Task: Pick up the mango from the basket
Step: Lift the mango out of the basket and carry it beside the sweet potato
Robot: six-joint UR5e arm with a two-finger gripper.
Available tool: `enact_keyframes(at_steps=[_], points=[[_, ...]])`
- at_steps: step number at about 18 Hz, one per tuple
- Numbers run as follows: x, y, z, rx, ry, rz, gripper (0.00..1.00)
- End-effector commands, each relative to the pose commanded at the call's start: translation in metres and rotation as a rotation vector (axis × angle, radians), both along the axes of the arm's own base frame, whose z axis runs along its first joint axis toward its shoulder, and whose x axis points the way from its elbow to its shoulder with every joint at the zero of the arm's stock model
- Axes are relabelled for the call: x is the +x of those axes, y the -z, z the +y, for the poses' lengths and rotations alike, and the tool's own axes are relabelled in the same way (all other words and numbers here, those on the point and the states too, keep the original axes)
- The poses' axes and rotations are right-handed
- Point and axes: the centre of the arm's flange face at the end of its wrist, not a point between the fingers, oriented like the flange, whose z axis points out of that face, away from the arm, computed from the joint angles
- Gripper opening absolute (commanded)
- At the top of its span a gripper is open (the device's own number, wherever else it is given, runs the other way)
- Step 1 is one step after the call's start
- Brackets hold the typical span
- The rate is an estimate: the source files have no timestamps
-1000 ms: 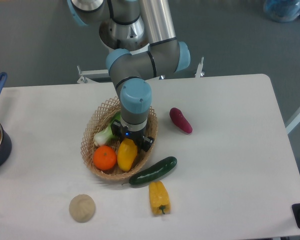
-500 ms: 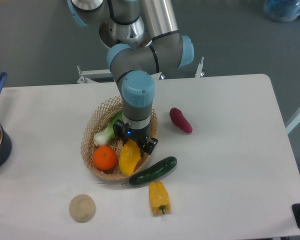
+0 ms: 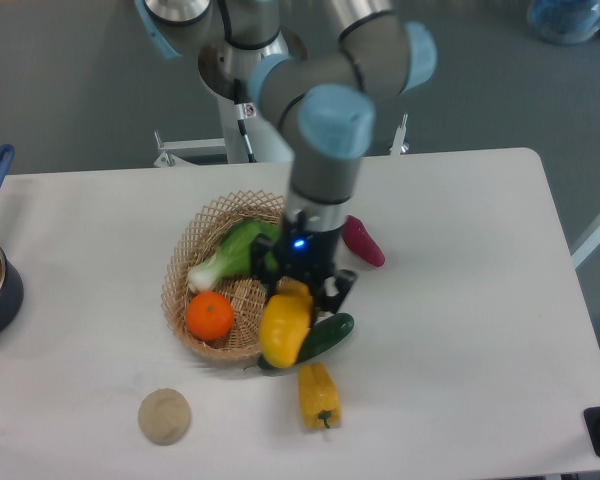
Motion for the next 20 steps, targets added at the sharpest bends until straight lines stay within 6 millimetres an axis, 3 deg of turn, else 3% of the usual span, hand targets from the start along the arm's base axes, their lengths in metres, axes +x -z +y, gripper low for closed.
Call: enact_keyframes(at_steps=[1,5,10,13,20], points=[[-0.014,-0.012,-0.004,0.022,-0.012,0.017,0.41],[-0.075,-0.024,-0.031,0.043,-0.082,0.053,0.41],[-0.124,-0.012,-0.064,0.016,-0.028,0.142,0.41],[-0.134,-0.005,-0.081,-0.005,0.021,0.183,0.40],[-0.136,0.002,-0.080,-0.018,0.025,0.180,0.40]])
